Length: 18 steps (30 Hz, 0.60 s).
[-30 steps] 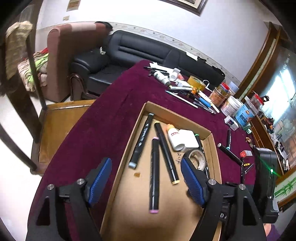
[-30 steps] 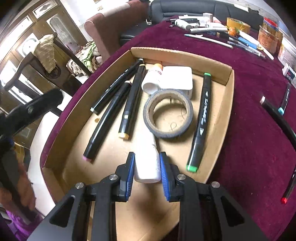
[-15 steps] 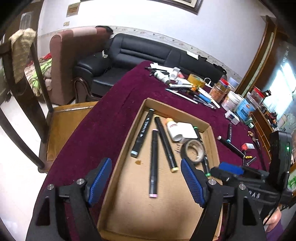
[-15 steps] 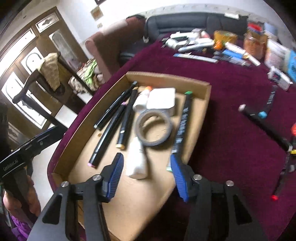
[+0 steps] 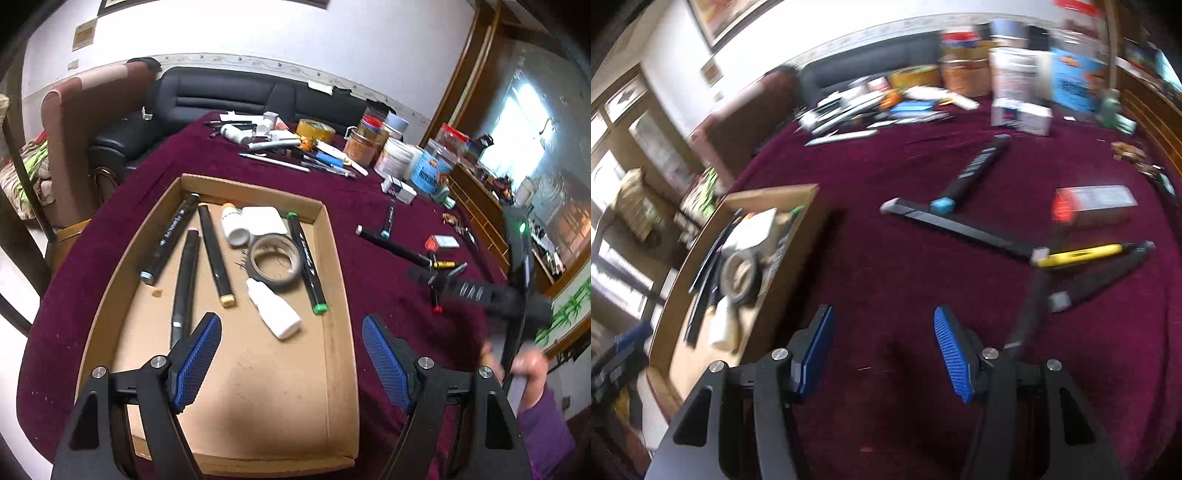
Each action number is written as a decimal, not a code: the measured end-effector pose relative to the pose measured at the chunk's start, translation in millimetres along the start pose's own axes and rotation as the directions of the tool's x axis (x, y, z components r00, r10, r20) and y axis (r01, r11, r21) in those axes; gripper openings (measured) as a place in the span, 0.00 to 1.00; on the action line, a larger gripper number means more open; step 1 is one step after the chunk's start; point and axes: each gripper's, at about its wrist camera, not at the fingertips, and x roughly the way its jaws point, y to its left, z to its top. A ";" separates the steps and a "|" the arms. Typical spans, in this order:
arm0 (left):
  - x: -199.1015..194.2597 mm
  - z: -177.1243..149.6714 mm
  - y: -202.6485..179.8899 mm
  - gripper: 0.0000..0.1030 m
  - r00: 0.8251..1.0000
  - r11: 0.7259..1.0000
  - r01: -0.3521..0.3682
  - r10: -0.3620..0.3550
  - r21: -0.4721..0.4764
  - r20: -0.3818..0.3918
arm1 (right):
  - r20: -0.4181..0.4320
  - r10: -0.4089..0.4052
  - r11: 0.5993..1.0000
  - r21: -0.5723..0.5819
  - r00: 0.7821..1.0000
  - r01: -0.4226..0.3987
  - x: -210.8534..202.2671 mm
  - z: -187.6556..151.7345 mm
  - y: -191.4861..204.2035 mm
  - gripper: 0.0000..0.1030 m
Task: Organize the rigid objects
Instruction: 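Grasp a black marker lying on the table with the right tool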
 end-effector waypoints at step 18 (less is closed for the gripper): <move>15.8 -15.0 5.1 0.80 0.978 0.978 -0.202 0.204 0.054 -0.038 | -0.010 -0.070 0.992 0.105 0.998 0.070 4.7 28.3 -54.8 0.54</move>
